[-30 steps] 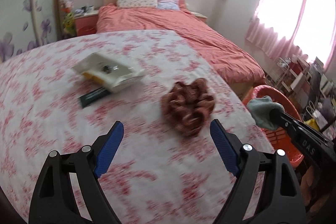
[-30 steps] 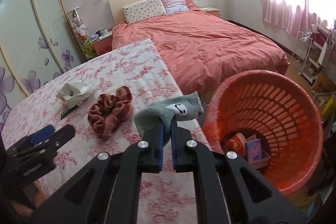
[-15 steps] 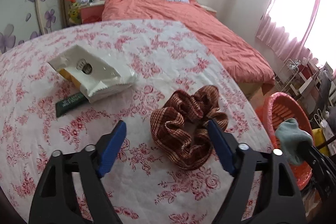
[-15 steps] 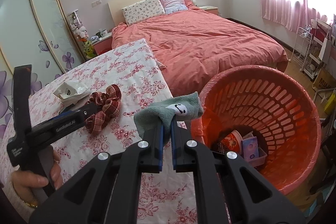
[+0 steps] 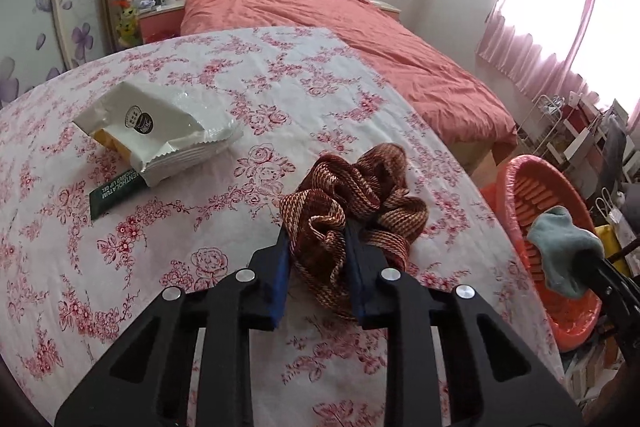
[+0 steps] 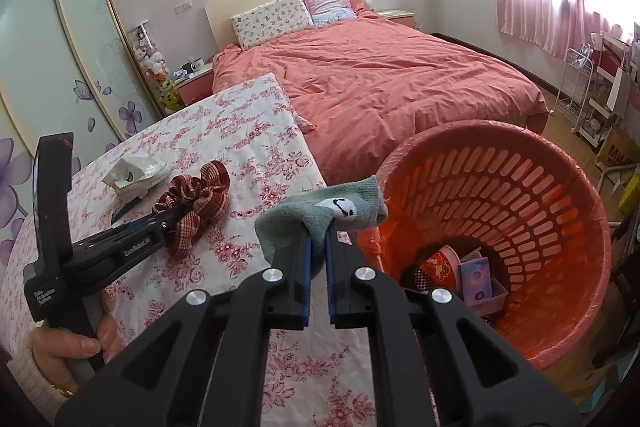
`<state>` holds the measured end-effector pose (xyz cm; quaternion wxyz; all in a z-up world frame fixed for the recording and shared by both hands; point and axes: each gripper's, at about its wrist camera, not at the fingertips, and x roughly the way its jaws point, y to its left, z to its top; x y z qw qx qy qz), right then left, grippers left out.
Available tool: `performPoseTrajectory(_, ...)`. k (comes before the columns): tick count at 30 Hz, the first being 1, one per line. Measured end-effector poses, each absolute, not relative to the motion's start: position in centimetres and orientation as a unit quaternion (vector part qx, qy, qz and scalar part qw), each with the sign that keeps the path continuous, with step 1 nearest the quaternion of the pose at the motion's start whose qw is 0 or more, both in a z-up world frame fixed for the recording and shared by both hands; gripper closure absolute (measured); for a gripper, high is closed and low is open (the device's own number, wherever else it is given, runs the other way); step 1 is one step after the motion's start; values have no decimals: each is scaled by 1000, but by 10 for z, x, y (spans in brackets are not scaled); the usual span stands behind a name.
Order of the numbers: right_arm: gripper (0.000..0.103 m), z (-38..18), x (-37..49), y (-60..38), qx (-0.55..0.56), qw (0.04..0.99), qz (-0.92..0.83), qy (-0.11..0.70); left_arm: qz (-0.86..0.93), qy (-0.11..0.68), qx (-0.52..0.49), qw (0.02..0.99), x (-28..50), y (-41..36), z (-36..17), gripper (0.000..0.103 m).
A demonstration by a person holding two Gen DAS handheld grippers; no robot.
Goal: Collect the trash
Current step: 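Carry the sock and scrunchie over the orange basket and open both grippers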
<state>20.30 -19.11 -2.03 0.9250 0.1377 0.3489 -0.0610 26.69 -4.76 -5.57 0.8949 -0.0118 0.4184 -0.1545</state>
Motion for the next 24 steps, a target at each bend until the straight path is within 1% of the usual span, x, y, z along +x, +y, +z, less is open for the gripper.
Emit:
performPoseTrajectory(14,96,4,170,-201,136,934,-85,319,-194,373,-21,907,232,-51,-13,80)
performPoseTrajectory(24,96,12,141,-224,134,938,-124,295,-245,352,-24,903,202,-78,6,80)
